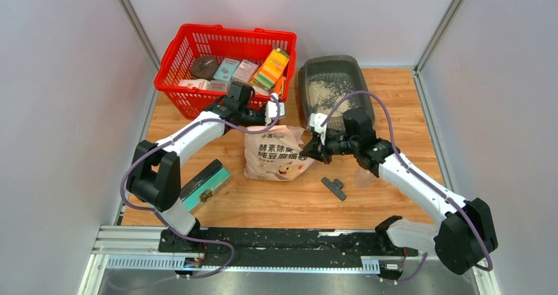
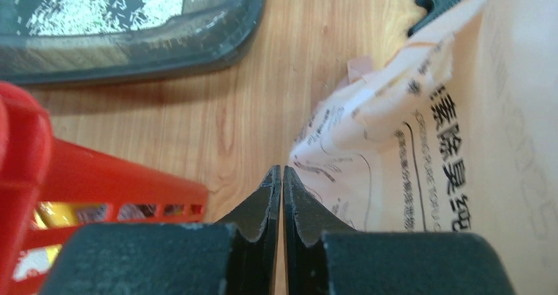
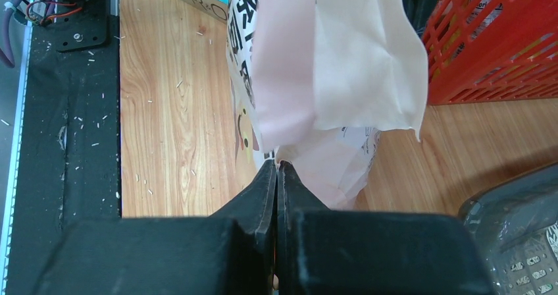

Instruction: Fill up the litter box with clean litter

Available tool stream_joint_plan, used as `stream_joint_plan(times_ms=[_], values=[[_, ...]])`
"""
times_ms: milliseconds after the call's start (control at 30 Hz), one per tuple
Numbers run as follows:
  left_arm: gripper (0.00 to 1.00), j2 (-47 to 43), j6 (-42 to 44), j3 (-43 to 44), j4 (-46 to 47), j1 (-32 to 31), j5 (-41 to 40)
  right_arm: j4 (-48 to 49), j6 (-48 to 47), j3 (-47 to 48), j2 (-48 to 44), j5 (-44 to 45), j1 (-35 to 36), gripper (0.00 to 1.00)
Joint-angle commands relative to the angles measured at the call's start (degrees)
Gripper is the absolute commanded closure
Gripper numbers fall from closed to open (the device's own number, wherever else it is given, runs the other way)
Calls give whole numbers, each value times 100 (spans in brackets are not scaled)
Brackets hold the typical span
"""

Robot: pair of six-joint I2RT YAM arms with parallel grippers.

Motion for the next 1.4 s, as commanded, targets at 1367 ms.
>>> stream_joint_plan(times_ms=[1367], values=[[90,918,-40,1523,-1078,-951,1010,810,-123,-35,430,-107,-348,94]])
